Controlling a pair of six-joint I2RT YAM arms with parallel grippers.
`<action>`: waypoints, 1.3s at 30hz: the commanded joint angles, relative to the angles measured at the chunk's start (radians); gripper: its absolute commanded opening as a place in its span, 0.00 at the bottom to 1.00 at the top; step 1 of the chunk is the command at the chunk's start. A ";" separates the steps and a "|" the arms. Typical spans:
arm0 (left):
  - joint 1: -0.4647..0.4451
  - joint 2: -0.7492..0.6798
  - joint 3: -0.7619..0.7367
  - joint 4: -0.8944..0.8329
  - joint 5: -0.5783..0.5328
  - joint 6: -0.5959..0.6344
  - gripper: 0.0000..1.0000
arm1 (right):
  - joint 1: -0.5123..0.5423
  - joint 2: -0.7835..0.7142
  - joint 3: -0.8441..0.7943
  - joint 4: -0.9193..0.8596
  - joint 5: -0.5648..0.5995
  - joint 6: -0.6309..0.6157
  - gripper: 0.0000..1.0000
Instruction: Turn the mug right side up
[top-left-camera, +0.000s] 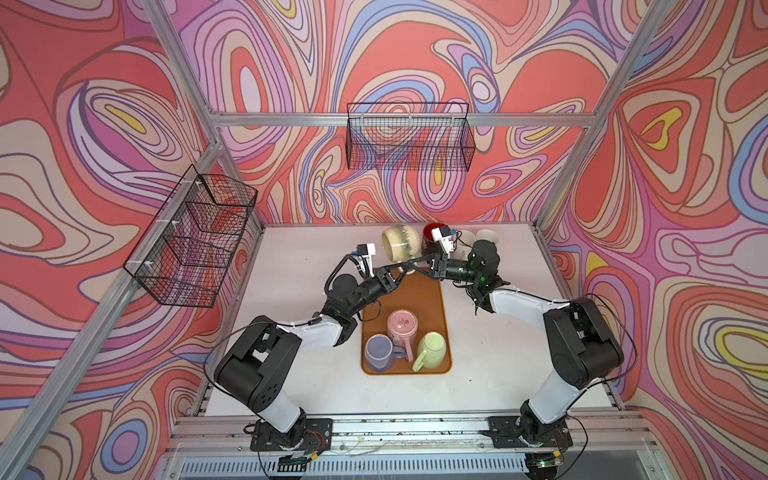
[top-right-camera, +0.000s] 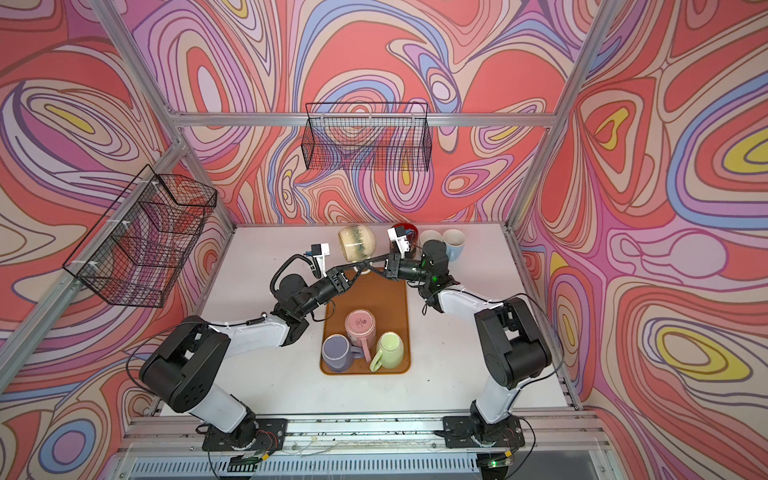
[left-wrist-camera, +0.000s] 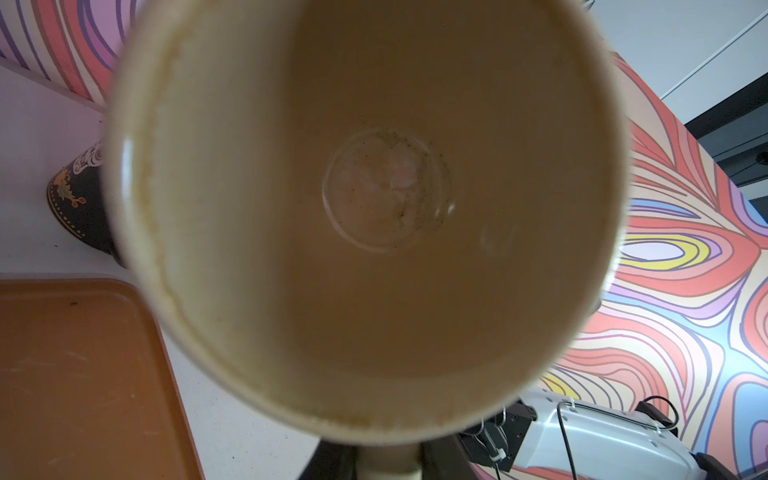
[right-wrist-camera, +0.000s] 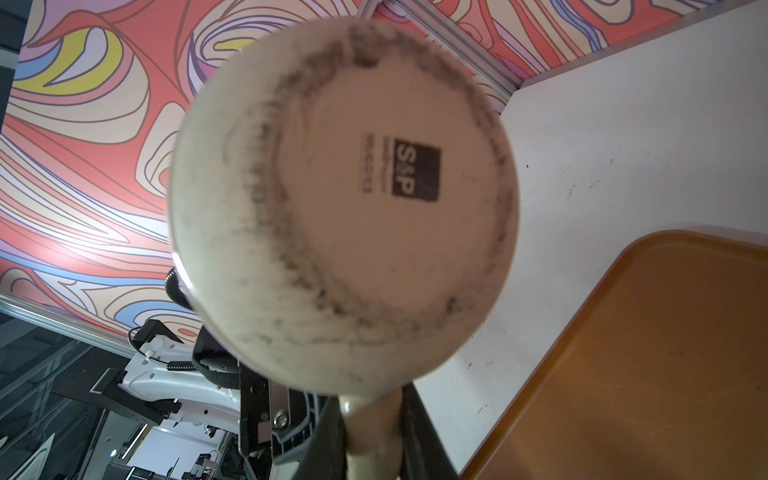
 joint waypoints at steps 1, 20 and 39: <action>0.004 0.000 -0.010 0.018 -0.007 0.032 0.29 | -0.003 -0.079 0.021 0.101 -0.002 -0.009 0.00; 0.005 -0.062 -0.001 -0.074 -0.012 0.083 0.20 | -0.002 -0.081 0.023 0.079 0.023 -0.023 0.00; 0.003 -0.083 0.002 -0.138 -0.013 0.114 0.40 | -0.003 -0.101 0.025 0.037 0.033 -0.059 0.00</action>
